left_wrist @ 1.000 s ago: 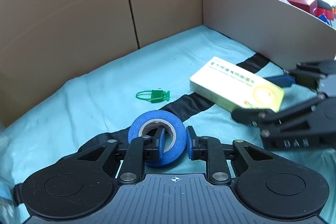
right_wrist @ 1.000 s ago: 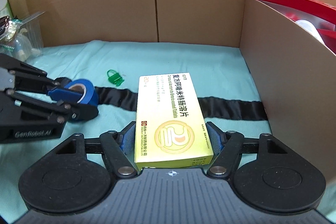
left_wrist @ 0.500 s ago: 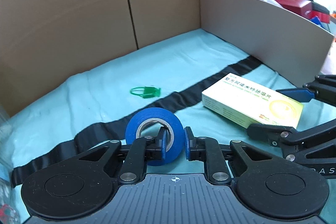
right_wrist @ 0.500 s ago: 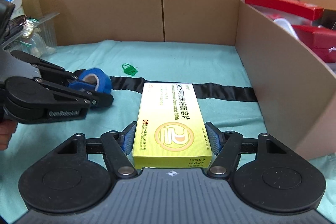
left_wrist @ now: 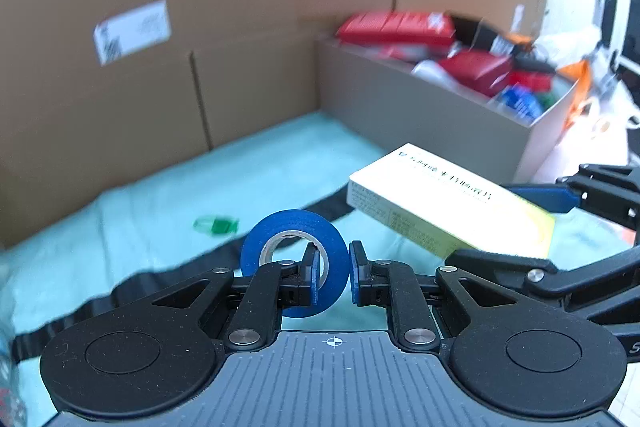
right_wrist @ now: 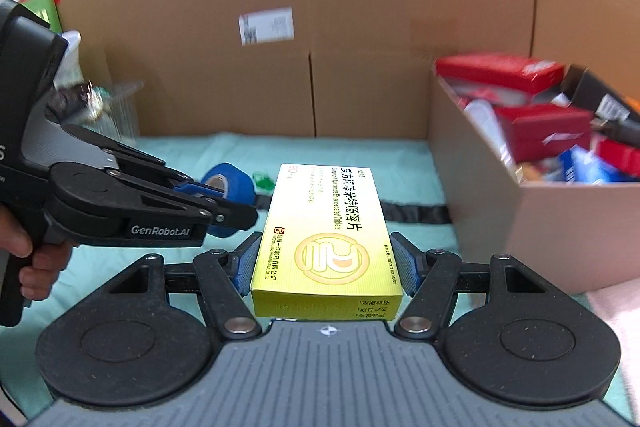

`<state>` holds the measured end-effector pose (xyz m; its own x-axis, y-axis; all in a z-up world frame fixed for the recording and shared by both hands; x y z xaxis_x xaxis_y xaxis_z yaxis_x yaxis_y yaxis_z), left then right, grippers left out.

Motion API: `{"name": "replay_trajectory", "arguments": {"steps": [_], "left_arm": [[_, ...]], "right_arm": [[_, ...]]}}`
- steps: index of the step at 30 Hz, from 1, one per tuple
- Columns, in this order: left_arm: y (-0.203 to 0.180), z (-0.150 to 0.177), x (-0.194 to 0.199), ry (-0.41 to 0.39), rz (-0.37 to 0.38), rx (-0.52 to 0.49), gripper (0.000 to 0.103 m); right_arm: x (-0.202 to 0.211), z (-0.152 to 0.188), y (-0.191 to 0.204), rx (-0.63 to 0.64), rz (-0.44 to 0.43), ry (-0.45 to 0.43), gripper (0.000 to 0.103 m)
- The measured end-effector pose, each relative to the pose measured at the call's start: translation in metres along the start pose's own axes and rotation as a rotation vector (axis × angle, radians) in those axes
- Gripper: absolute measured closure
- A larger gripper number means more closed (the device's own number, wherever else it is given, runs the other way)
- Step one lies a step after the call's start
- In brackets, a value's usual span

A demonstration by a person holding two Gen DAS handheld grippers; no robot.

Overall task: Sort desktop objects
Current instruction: 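Carry the blue tape with the left gripper and yellow box with the right to the box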

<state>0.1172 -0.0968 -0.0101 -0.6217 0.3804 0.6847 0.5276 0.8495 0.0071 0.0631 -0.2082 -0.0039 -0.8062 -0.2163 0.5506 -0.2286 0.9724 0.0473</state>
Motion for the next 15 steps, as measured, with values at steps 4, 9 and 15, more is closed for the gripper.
{"name": "replay_trajectory", "arguments": {"steps": [4,9,15], "left_arm": [[-0.02,-0.025,0.016,-0.071,0.037,-0.013,0.093],[-0.046,-0.062,0.026,-0.144,0.096,-0.007,0.093],[-0.082,-0.113,0.014,-0.198,0.168,0.008,0.093]], "right_arm": [[0.028,-0.014,-0.013,-0.006,0.016,-0.074,0.032],[0.061,-0.031,-0.041,-0.022,0.091,-0.172,0.032],[0.077,-0.048,-0.096,-0.047,0.232,-0.237,0.032]]}}
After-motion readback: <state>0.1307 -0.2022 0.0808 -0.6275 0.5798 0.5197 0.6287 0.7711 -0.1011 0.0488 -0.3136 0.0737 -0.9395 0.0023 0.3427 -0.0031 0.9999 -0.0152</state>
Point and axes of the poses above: each gripper's, at about its wrist camera, not at the fingertips, and x roughly against the way its jaws point, y to its left, z to its underside, the point moved 7 cm from there along -x, roughly the way its jaws point, and after that the axes turned 5 degrees about y, right-handed, at the moved point
